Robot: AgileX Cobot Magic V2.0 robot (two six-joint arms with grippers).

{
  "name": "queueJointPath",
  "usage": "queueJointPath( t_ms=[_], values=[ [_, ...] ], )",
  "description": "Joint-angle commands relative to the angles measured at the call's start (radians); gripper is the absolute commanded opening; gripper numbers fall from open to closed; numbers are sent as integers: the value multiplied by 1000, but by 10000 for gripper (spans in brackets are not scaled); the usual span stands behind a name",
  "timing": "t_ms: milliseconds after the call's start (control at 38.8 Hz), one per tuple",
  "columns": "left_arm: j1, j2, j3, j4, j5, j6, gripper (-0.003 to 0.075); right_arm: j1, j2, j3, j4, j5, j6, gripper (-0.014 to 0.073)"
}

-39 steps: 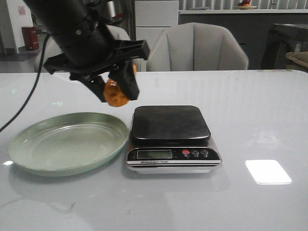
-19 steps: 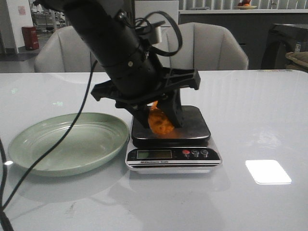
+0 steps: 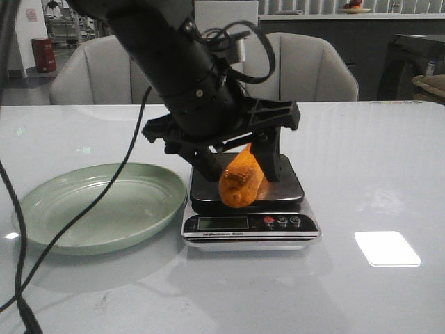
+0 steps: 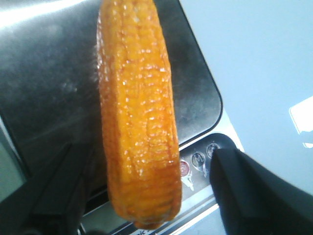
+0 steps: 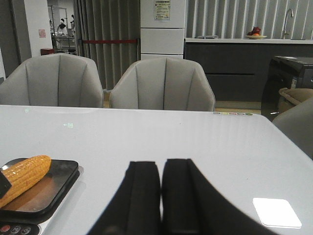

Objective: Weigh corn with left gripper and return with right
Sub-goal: 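Carry the corn with the left gripper onto the scale and release, then withdraw the left gripper, leaving the corn on the scale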

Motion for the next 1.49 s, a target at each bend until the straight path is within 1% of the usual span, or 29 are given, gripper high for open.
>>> queueJointPath(
  t_ms=[0,129,258,361,515,670,1004,1107,1236,1313,1365,1468],
  values=[
    [9,-120,-29,22,-37,1,496,-5,-20,7,-8,-78,-8,184],
    [46,-209,2,27,-41,1,468,-5,-20,7,-8,-78,-8,184],
    [96,-314,62,38,-50,1,459,-5,-20,7,-8,-78,-8,184],
    [132,-417,136,49,-61,1,459,-5,-20,7,-8,-78,-8,184],
    [166,-585,268,115,-69,1,458,-5,-20,7,-8,-78,-8,184],
    [202,-763,394,147,-71,1,459,-5,-20,7,-8,-78,-8,184],
    [208,-1172,648,274,-73,1,458,-5,-20,7,-8,-78,-8,184],
    [208,-1303,711,286,-57,1,458,-5,-20,7,-8,-78,-8,184],
    [206,-1469,788,336,-20,4,456,-5,-19,7,-8,-78,-8,184],
    [206,-1560,831,346,-9,4,435,-5,-19,7,-8,-78,-8,184],
    [206,-1624,858,354,-2,4,403,-5,-19,7,-8,-78,-8,184],
    [206,-1731,905,356,9,4,293,-5,-19,7,-8,-78,-8,184]
  ],
)
